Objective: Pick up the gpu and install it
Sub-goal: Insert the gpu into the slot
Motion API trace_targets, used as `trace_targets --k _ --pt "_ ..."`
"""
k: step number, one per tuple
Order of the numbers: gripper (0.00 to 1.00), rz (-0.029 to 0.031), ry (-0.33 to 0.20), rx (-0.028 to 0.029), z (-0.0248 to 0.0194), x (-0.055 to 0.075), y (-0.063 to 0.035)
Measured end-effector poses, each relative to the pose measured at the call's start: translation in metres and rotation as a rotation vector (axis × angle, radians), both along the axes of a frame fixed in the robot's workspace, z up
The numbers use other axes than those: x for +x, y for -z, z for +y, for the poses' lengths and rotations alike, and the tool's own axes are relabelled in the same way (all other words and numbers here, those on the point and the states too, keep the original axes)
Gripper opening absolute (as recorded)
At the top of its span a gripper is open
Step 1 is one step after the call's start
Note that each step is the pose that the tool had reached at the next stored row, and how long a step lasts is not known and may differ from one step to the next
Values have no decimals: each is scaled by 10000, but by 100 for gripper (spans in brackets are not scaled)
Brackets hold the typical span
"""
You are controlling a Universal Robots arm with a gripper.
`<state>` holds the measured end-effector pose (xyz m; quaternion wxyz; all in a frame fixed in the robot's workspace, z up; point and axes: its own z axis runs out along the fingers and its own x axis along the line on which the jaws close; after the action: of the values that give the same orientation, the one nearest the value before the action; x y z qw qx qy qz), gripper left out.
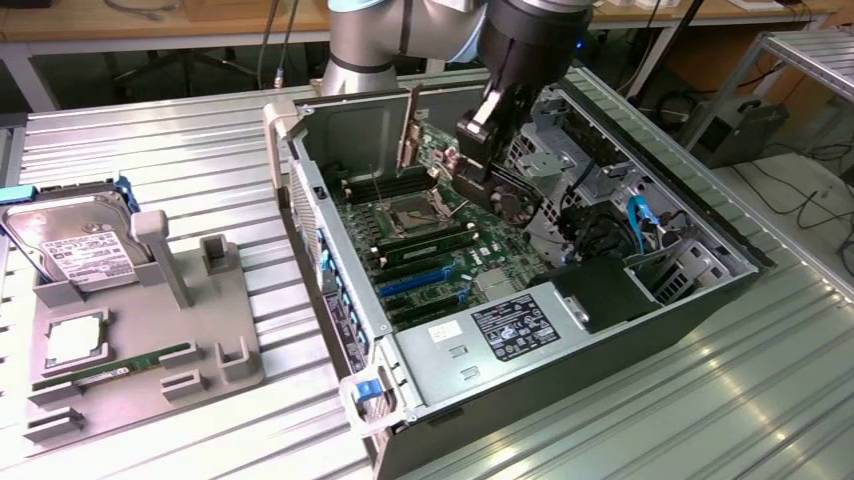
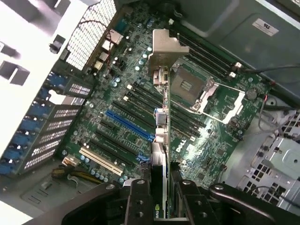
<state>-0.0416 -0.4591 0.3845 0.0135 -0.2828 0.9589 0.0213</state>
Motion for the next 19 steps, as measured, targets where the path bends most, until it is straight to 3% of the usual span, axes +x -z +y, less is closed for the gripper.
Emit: trace_targets --k 1,2,6,10,19 --pt "26 -32 -261 0 0 0 2" --pt "26 -131 -990 0 0 0 9" --pt "26 -250 -1838 0 0 0 17" --pt "26 -339 -2599 2 0 0 27" --pt "26 -464 -4338 16 0 -1 58"
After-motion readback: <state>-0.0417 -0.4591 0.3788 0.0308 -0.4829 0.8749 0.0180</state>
